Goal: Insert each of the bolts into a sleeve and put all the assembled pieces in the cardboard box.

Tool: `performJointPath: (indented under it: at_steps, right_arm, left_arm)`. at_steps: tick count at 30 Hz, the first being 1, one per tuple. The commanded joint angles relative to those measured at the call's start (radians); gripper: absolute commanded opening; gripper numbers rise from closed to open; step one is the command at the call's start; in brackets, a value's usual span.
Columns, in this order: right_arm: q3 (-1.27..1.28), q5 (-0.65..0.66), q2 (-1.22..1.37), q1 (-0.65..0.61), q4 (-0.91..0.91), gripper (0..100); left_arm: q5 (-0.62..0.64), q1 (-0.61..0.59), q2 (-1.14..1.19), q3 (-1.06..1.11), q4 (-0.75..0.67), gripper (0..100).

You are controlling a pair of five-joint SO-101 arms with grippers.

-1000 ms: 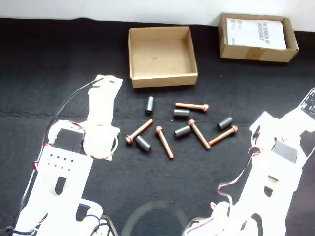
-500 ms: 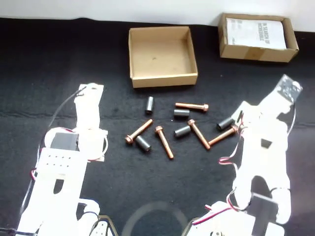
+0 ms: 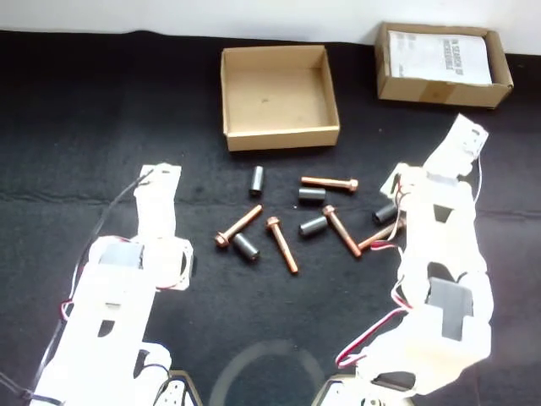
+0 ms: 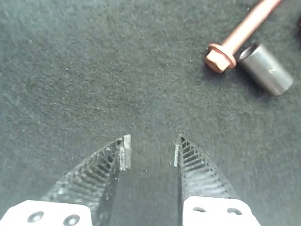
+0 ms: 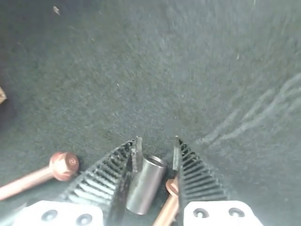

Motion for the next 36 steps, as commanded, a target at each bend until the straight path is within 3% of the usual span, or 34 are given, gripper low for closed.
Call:
performJointPath:
  at_steps: [1, 7, 19, 31, 36]
  right_arm:
    - [-0.045, -0.040, -0.013, -0.007, -0.002, 10.0]
    - [0.013, -0.044, -0.073, -0.013, 0.024, 9.2]
    - [0.124, -0.046, -0.088, -0.107, 0.024, 9.2]
    - [0.114, -0.046, -0.010, -0.058, 0.005, 9.1]
    - [0.053, -0.046, 0.050, -0.047, 0.030, 0.2]
  left_arm:
    - [0.002, -0.015, 0.004, 0.031, -0.054, 17]
    - [0.002, -0.015, 0.004, 0.104, -0.146, 17]
    - [0.002, -0.015, 0.005, 0.119, -0.192, 17]
    - [0.002, -0.016, 0.007, 0.165, -0.256, 17]
    - [0.002, -0.016, 0.007, 0.166, -0.256, 17]
